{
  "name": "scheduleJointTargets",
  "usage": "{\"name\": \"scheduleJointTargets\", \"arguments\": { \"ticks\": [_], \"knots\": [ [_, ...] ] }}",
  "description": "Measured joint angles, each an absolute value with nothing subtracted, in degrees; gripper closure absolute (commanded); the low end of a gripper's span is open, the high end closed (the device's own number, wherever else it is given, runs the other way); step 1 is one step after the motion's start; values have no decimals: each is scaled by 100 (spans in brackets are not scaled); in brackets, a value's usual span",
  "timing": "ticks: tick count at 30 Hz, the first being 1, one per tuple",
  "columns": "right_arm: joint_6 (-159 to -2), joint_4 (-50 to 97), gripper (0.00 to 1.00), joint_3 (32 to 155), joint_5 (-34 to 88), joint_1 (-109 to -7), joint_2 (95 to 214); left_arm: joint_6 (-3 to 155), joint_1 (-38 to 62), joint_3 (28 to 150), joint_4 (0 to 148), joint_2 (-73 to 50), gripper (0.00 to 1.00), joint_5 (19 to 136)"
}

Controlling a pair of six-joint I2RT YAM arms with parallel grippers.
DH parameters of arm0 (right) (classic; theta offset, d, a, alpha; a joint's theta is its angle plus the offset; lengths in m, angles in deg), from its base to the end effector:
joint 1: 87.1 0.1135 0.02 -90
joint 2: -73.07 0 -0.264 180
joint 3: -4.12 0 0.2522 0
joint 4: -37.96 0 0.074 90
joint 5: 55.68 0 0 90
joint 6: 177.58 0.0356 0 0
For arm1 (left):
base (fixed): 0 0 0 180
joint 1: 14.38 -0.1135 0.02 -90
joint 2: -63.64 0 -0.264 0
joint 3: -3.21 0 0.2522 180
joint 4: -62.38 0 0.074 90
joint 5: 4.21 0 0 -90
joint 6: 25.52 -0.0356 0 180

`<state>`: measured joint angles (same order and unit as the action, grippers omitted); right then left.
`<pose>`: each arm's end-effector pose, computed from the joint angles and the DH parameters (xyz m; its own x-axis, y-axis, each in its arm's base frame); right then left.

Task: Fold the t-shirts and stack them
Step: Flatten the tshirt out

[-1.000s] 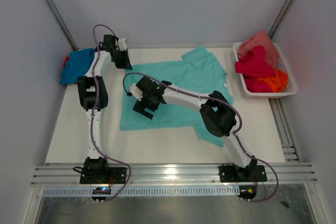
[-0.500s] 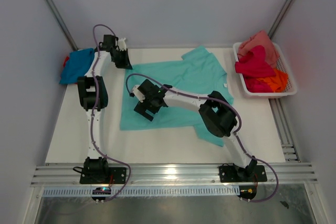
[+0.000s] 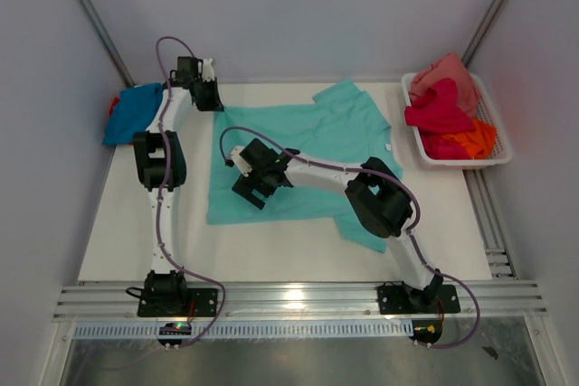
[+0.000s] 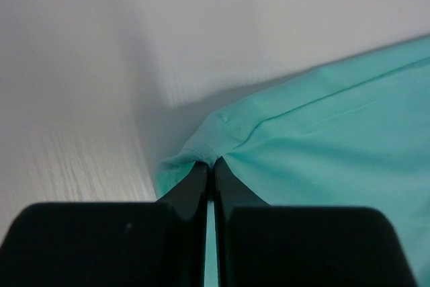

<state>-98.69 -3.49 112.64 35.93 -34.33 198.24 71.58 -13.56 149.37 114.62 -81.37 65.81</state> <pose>0.2861 0.3749 0.1640 -0.3524 -0.7821 -0.5139 -0.8711 0.4748 -0.1252 0.5557 -0.0201 0.1863 -0.8003 -0.1047 -0.5904 0.1301 0.9308 -0.3415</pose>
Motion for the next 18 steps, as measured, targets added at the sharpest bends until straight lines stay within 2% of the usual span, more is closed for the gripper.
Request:
{"name": "scheduleJointTargets", "arguments": {
  "ticks": [18],
  "knots": [
    [-9767,-23,1,10936,3650,-3433,19660,7669,-1356,15127,10618,-8474,100,7151]
  ]
}}
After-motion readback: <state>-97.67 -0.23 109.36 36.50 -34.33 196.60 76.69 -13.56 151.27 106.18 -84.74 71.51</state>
